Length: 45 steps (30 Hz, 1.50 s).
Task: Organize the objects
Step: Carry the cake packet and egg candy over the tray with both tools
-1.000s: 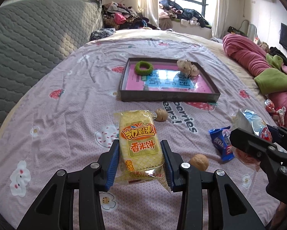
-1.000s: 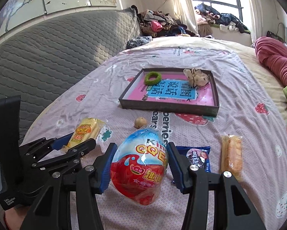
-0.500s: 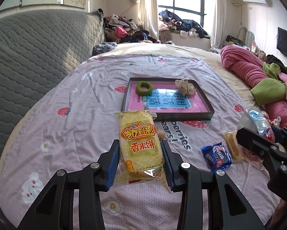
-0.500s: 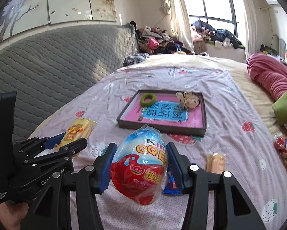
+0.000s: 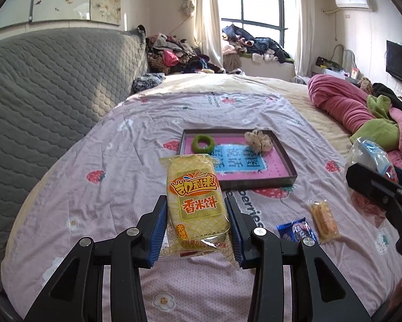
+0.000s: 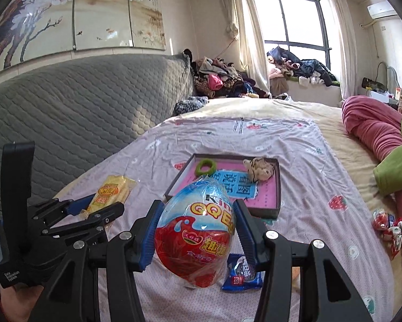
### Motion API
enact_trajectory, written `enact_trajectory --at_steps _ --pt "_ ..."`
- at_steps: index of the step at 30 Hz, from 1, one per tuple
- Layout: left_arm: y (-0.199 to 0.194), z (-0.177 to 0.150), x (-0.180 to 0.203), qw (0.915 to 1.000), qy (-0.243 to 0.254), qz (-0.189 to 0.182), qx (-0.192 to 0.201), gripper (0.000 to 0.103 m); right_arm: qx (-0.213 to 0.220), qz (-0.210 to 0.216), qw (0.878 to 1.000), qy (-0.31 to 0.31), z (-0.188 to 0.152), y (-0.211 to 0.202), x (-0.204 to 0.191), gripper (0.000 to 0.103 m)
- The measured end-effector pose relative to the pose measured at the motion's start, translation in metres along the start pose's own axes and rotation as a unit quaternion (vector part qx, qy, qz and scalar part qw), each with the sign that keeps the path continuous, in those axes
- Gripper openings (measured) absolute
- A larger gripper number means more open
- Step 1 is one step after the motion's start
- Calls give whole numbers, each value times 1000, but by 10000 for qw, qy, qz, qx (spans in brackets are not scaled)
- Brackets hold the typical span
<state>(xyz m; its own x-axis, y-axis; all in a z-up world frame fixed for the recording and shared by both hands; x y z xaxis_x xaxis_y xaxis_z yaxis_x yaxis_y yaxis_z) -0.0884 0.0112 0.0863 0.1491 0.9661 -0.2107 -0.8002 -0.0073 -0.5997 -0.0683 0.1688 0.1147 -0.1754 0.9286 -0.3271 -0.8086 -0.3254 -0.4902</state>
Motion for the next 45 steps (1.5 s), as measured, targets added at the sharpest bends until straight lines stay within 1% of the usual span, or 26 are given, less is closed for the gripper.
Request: enact_trajectory --at_steps 8,16,22,30,37,45 --pt "-8 22 -11 9998 -30 147 119 43 148 47 9999 -48 25 -6 -5 53" --pt "-6 37 -18 9997 -60 194 147 43 150 45 9998 -147 41 -2 -10 53" --pt "0 41 -22 9997 -134 156 155 43 129 22 9995 -280 48 4 -16 53" --pt "6 49 -23 9997 -62 205 139 43 164 37 9994 -293 59 11 -19 53" --pt "14 63 -28 9996 -55 225 188 43 215 0 9991 -355 71 19 -21 53" --pt "35 83 -30 9996 -28 198 214 43 240 -66 9989 -401 79 36 -19 53"
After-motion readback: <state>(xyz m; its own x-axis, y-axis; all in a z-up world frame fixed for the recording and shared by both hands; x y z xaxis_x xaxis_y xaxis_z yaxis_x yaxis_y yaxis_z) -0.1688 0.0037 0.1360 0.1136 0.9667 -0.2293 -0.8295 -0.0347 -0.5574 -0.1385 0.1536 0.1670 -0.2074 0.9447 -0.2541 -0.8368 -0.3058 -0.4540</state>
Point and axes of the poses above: each gripper's, at about its wrist camera, not at the fingertips, and y roughly the way its jaws point, x to its right, z to its top, the point moved 8 cm from there along y, roughly the way its jaws point, and after that the axes turned 14 degrees about y, right-handed, at the moved point
